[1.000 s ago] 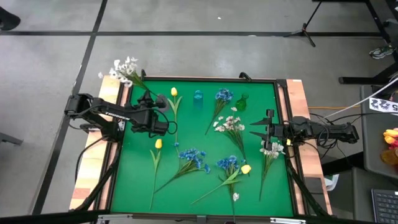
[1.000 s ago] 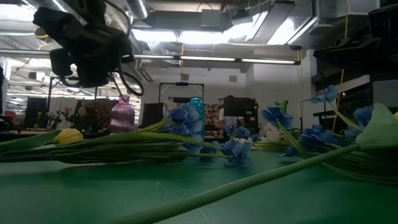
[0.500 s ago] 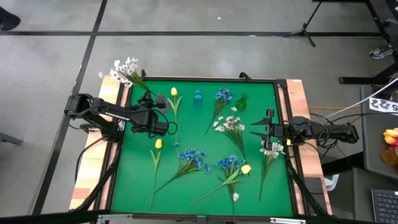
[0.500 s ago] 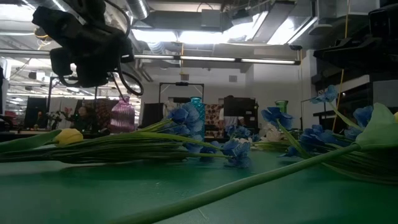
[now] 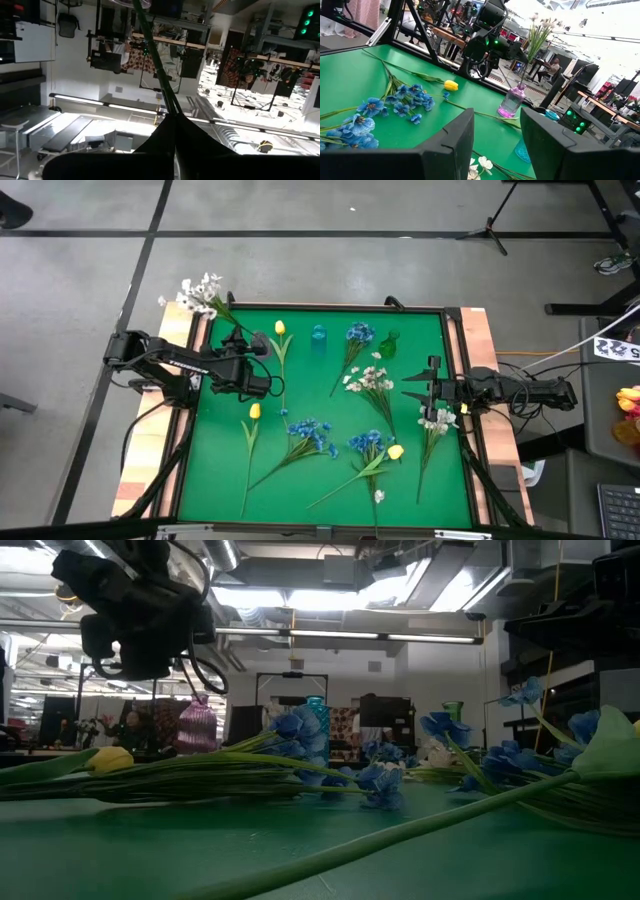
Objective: Sort flowers into vase by color
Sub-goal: Put the top left white flowers into the violet vase
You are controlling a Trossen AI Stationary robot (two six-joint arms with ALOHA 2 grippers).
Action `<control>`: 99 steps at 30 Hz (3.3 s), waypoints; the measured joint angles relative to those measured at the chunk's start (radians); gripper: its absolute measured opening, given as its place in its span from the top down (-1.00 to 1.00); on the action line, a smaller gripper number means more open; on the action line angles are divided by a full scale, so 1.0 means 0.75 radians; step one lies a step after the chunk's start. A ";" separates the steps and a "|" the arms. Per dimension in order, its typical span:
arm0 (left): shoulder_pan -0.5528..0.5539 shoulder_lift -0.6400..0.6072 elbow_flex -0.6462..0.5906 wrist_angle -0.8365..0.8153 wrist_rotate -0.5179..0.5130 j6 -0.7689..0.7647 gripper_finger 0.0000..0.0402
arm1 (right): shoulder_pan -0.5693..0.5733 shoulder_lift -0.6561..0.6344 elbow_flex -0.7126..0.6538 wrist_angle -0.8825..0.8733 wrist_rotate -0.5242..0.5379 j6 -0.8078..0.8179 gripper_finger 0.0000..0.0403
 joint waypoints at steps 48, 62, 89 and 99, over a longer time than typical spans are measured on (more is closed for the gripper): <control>-0.013 -0.001 0.074 0.260 0.210 0.356 1.00 | 0.000 0.000 0.000 -0.007 0.011 -0.068 0.20; -0.013 -0.001 0.074 0.279 0.247 0.341 0.78 | 0.000 0.000 0.001 -0.022 0.012 -0.065 0.20; -0.021 -0.001 0.074 0.278 0.209 0.314 0.10 | 0.000 0.000 0.002 -0.021 0.082 -0.065 0.20; -0.022 -0.067 0.074 0.281 0.220 0.187 0.09 | 0.000 0.000 0.001 -0.023 0.069 -0.065 0.20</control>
